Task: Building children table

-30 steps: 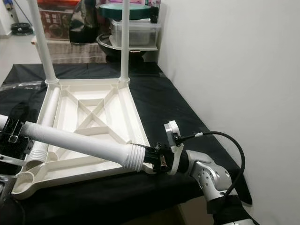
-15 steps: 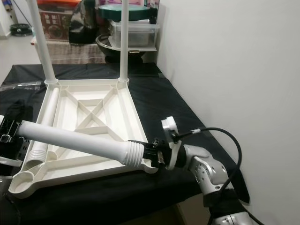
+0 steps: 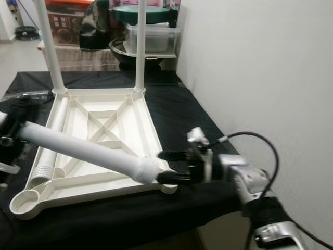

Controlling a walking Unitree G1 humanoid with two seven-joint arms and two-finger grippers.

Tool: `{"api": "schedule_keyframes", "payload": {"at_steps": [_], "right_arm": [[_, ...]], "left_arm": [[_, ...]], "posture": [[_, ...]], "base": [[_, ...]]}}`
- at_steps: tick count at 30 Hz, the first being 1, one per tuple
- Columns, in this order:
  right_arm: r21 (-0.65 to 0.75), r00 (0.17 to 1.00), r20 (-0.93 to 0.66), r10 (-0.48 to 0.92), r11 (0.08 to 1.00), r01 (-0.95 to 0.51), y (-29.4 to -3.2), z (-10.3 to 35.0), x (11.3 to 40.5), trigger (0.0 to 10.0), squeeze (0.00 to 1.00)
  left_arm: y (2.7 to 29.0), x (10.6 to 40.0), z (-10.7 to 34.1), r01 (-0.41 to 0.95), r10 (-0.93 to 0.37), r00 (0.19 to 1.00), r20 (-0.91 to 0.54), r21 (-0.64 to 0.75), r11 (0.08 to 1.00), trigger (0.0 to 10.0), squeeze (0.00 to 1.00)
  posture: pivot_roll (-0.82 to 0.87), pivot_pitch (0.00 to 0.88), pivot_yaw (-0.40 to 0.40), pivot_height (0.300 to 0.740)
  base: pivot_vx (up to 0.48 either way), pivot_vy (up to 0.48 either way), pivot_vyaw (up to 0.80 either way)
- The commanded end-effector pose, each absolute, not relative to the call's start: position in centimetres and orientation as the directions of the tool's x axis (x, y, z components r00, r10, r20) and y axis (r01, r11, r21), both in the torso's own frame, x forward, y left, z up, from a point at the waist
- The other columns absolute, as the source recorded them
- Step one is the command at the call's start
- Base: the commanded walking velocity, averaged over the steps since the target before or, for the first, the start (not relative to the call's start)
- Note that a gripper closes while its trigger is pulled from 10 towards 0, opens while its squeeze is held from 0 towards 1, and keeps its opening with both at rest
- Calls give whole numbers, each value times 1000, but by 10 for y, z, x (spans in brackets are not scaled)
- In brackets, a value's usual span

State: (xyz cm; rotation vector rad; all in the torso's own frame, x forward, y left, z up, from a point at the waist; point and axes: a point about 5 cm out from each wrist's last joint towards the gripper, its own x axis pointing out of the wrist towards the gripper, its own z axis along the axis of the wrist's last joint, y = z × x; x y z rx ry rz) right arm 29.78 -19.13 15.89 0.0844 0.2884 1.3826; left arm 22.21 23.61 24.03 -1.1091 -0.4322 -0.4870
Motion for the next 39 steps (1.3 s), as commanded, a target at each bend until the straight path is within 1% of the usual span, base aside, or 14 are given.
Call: {"api": "schedule_keyframes", "payload": {"at_steps": [1,3,4,5,6,8,12,13,20,22,24,25,29,39], "right_arm": [[219,155,-162,975,189,-957,-193,158,298,10000,1000],[216,184,-187,965,224,-950,-206,158,299,10000,1000],[204,223,-216,951,267,-942,-219,160,301,10000,847],[195,249,-236,939,297,-935,-228,161,302,10000,847],[205,327,-223,918,372,-905,-229,168,312,10000,0],[240,387,-186,903,424,-873,-223,179,325,10000,0],[263,329,-112,938,347,-900,-205,196,329,10000,0],[264,269,-79,960,281,-923,-193,207,330,10000,0],[283,153,-19,988,152,-947,-162,229,329,10000,0],[337,8,-41,999,21,-941,-122,234,320,10000,0],[337,8,-41,999,21,-941,-122,234,320,10000,0],[390,-44,-50,998,-21,-921,-107,232,315,10000,0],[465,-117,-91,989,-62,-883,-81,213,303,10000,0],[497,-140,-148,979,-49,-866,-60,195,291,10000,0]], "left_arm": [[235,223,241,576,-163,814,558,-739,348,10000,0],[238,221,242,575,-162,814,558,-733,363,10000,0],[241,219,243,575,-173,814,555,-724,380,10000,0],[242,217,243,575,-182,814,552,-717,394,10000,0],[239,218,243,584,-228,810,541,-706,400,10000,0],[233,221,242,597,-299,803,516,-696,401,10000,0],[226,227,238,592,-384,804,454,-671,446,10000,0],[224,231,237,590,-426,804,415,-646,485,10000,0],[220,238,242,625,-522,774,359,-566,538,10000,0],[207,248,250,706,-644,694,321,-480,521,10000,0],[207,248,250,706,-644,694,321,-480,521,10000,0],[200,252,253,740,-692,653,308,-455,496,10000,0],[184,260,261,798,-754,575,319,-424,429,10000,0],[173,268,264,826,-782,529,330,-409,387,10000,0]], "posture": [[67,0,-113,740],[73,0,-115,740],[67,0,-109,740],[67,0,-109,740],[59,0,-103,740],[60,0,-100,740],[60,0,-90,740],[58,0,-79,740],[57,0,-72,740],[54,0,-72,740],[54,0,-72,740],[46,0,-70,740],[41,0,-65,740],[37,0,-62,740]], "base": [[0,0,0],[0,0,0],[0,0,0],[0,0,0],[0,0,0],[0,0,0],[0,0,0],[0,0,0],[0,0,0],[0,0,0],[0,0,0],[0,0,0],[0,0,0],[0,0,0]]}}
